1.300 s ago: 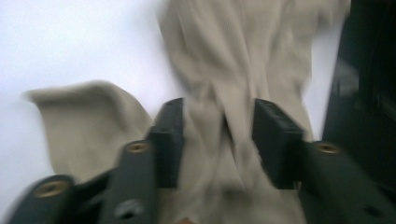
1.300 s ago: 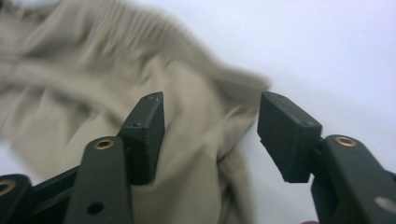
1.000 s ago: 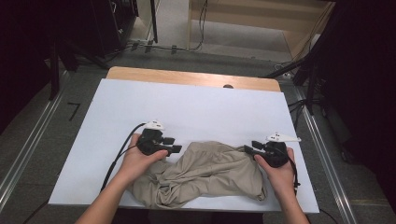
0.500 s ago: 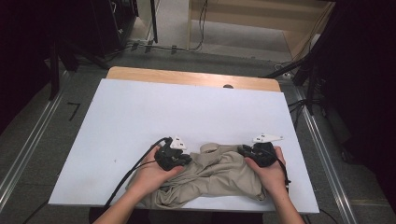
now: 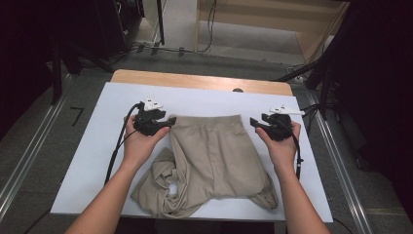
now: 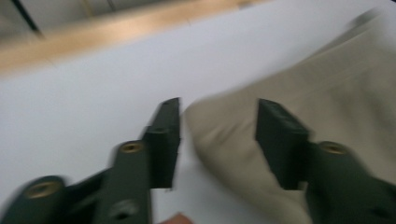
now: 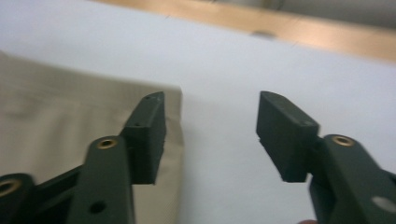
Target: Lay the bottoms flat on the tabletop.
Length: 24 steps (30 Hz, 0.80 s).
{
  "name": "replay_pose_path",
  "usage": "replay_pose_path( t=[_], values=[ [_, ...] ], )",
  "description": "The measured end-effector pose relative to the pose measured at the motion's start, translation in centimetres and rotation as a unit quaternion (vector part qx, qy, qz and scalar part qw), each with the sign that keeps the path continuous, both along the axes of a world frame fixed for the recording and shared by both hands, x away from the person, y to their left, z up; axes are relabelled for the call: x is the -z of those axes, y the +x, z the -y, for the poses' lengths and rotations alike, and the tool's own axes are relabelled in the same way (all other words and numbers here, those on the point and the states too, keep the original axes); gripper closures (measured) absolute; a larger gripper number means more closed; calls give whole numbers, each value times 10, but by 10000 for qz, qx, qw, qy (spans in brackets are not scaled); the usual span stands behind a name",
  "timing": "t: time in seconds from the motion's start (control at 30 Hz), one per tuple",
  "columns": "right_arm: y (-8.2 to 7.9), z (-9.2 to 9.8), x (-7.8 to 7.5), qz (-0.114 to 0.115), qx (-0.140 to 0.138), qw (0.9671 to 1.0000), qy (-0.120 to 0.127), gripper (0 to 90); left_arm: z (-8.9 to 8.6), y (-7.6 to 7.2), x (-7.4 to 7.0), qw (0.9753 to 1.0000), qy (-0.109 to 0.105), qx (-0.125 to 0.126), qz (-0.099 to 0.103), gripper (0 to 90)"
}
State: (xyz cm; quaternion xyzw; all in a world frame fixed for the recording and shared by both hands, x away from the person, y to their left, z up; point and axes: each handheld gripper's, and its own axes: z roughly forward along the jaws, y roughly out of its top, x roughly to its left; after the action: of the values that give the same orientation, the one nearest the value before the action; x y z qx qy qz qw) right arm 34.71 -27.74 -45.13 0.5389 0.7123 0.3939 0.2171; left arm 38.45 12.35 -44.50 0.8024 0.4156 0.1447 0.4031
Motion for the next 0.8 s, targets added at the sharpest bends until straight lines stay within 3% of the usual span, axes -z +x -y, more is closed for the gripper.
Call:
replay_pose_path(
  t=[0.07, 0.1, 0.13, 0.17, 0.2, 0.23, 0.27, 0.3, 0.37, 0.4, 0.43, 0.47, 0.5, 0.53, 0.6, 0.77, 0.8],
  values=[
    [-3, 1, 8, -157, -65, 9999, -17, 390, -3, -8, 9, 10000, 12, 81, -25, 435],
    [-6, 0, 12, -163, -141, 9998, -30, 396, -4, -12, 14, 9998, -40, 147, -117, 425],
    [-14, -1, 25, -348, -418, 9985, 30, 402, -5, -16, 19, 9994, -75, 200, -268, 375],
    [-14, -1, 25, -348, -418, 9985, 30, 402, -6, -21, 24, 9991, -37, 234, -363, 375],
    [-25, -6, 40, -599, -701, 9957, -86, 411, -7, -34, 32, 9987, 63, 274, -425, 334],
    [-25, -6, 40, -599, -701, 9957, -86, 411, -7, -34, 32, 9987, 63, 274, -425, 332],
    [-36, -10, 49, -736, -896, 9930, -211, 413, -9, -47, 40, 9978, 26, 391, -538, 332],
    [-36, -10, 49, -736, -896, 9930, -211, 413, -9, -47, 40, 9978, 26, 391, -538, 323],
    [-46, -13, 60, -928, -1015, 9898, -377, 453, -9, -59, 48, 9962, 155, 534, -671, 295],
    [-53, -13, 66, -880, -962, 9906, -413, 470, -10, -63, 52, 9952, 233, 595, -745, 299],
    [-63, -10, 67, -832, -851, 9923, -341, 597, -11, -67, 55, 9946, 324, 645, -742, 362],
    [-63, -10, 67, -832, -851, 9923, -341, 597, -11, -71, 55, 9951, 355, 655, -649, 362],
    [-71, -9, 66, -835, -800, 9924, -420, 749, -14, -76, 55, 9941, 367, 769, -673, 647],
    [-71, -9, 66, -835, -800, 9924, -420, 749, -15, -77, 54, 9930, 341, 858, -737, 647],
    [-78, -7, 66, -835, -820, 9922, -435, 846, -17, -84, 53, 9910, 370, 1015, -794, 838],
    [-101, 3, 65, -994, -844, 9907, -396, 878, -33, -93, 47, 9870, 510, 1192, -955, 866],
    [-102, 5, 64, -1018, -886, 9901, -384, 868, -37, -92, 47, 9862, 440, 1232, -1013, 865]
  ],
)
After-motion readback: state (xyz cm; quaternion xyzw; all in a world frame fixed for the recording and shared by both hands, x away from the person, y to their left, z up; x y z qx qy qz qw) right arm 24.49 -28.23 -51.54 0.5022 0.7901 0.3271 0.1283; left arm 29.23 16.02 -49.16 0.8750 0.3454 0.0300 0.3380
